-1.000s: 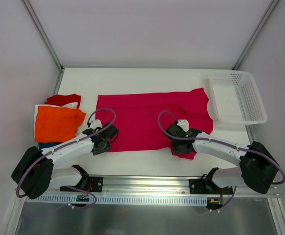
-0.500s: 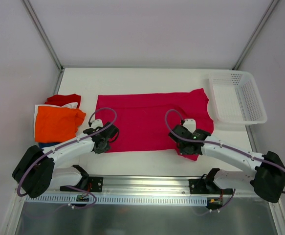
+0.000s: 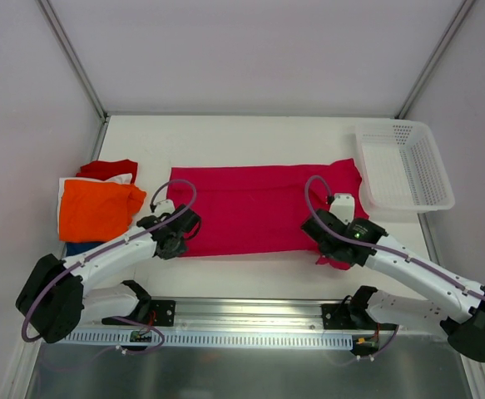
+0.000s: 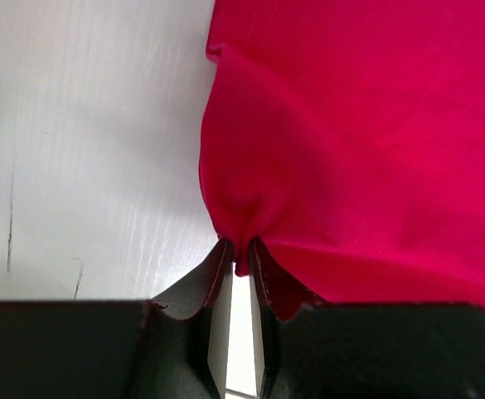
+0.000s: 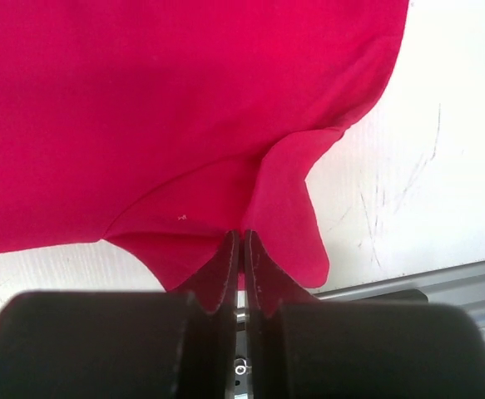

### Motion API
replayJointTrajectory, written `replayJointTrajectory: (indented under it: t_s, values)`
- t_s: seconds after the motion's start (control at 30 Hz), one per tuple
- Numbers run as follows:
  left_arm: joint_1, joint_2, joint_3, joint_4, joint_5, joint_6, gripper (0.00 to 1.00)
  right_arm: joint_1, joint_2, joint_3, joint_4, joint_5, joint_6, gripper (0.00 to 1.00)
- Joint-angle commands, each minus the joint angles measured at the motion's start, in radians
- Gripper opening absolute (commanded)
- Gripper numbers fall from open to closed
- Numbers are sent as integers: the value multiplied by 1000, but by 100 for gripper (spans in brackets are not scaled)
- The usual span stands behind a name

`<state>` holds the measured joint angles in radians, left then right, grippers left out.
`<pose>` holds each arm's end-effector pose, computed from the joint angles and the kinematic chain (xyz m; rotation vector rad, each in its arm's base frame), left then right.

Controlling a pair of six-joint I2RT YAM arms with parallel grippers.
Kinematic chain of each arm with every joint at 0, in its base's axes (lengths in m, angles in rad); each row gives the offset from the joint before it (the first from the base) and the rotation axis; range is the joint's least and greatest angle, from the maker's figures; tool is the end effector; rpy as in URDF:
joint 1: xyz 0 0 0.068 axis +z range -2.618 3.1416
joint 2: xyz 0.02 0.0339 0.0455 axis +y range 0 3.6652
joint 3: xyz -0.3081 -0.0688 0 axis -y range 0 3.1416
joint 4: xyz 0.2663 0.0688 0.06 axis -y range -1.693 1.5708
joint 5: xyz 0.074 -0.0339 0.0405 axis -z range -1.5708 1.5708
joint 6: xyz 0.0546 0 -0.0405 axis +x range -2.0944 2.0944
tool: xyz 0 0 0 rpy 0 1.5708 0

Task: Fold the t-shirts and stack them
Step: Fold the tshirt

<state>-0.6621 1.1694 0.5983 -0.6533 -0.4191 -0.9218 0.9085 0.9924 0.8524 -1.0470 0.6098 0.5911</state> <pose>0.1699 -0.1043 0.1871 -0.4333 2.5697 0.0648 0.1280 0.1133 0.2836 -0.2387 2.4373 -0.2393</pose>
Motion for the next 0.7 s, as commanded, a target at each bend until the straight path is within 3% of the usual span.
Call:
replayJointTrajectory:
  t_s: [0.0,0.23,0.5,0.67]
  values:
    - [-8,-63,37,-91,-17,24,11,3,-17,46,-100,65,15,1]
    - [-8,-116,83,-152,-46,40,8,-14,14,71,-102,113,9,0]
    - [-8,-4,164,-152,-73,69,10,-39,61,96,-55,145,-8,0]
    - [-7,55,239,-152,-127,81,11,-121,69,105,11,139,-89,0]
